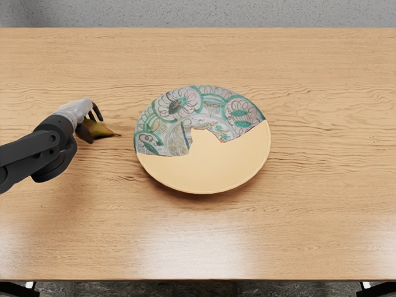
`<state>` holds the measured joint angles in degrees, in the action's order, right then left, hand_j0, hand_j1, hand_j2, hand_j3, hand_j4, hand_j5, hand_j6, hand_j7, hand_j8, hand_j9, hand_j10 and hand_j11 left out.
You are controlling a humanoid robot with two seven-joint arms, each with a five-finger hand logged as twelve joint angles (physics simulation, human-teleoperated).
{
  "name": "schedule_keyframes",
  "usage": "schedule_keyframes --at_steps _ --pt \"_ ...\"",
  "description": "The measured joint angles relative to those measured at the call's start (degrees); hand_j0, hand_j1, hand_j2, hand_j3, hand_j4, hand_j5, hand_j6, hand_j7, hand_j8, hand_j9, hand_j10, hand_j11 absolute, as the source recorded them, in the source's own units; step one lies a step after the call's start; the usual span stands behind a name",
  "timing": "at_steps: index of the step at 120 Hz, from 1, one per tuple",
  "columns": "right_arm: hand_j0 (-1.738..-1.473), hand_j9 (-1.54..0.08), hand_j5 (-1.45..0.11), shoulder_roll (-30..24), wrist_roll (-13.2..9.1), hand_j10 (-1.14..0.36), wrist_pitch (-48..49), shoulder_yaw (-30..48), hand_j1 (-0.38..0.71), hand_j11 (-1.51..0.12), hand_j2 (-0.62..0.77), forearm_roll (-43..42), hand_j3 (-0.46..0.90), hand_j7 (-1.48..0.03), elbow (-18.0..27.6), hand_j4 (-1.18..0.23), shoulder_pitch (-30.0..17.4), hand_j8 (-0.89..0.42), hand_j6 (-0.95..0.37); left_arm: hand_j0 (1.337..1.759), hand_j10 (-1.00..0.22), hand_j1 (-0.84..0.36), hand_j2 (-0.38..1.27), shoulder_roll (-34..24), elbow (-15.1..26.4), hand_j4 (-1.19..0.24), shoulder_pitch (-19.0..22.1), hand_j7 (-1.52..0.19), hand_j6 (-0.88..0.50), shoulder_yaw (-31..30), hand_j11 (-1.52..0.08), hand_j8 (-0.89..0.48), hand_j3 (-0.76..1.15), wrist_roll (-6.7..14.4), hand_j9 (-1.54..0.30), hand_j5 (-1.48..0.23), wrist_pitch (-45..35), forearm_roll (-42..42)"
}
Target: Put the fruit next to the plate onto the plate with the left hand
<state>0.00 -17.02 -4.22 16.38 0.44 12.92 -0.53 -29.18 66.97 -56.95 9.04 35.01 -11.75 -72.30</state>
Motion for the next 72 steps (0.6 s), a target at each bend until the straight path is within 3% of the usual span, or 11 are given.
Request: schedule_keyframes --at_steps 46,72 --pt "-1.658 0.00 0.00 0.00 -0.01 0.00 0.00 -0.01 -0.35 0.00 0.00 0.00 0.00 0.00 0.00 0.00 0.00 0.00 0.00 1.654 -0.61 -0.24 0.37 -0.09 -0.01 -0.68 -0.62 -0.85 -0.60 0.32 -0.88 -0.48 0.00 -0.01 -0.87 -0.85 0.13 4.80" --pt "-1.658 0.00 0.00 0.00 0.00 0.00 0.00 -0.02 -0.35 0.00 0.00 0.00 0.00 0.00 0.00 0.00 0.00 0.00 0.00 1.655 -0.58 -0.26 0.41 -0.79 -0.01 -0.68 -1.75 -0.88 -0.57 5.56 -0.90 -0.46 0.00 0.03 -0.89 -0.90 0.18 13.00"
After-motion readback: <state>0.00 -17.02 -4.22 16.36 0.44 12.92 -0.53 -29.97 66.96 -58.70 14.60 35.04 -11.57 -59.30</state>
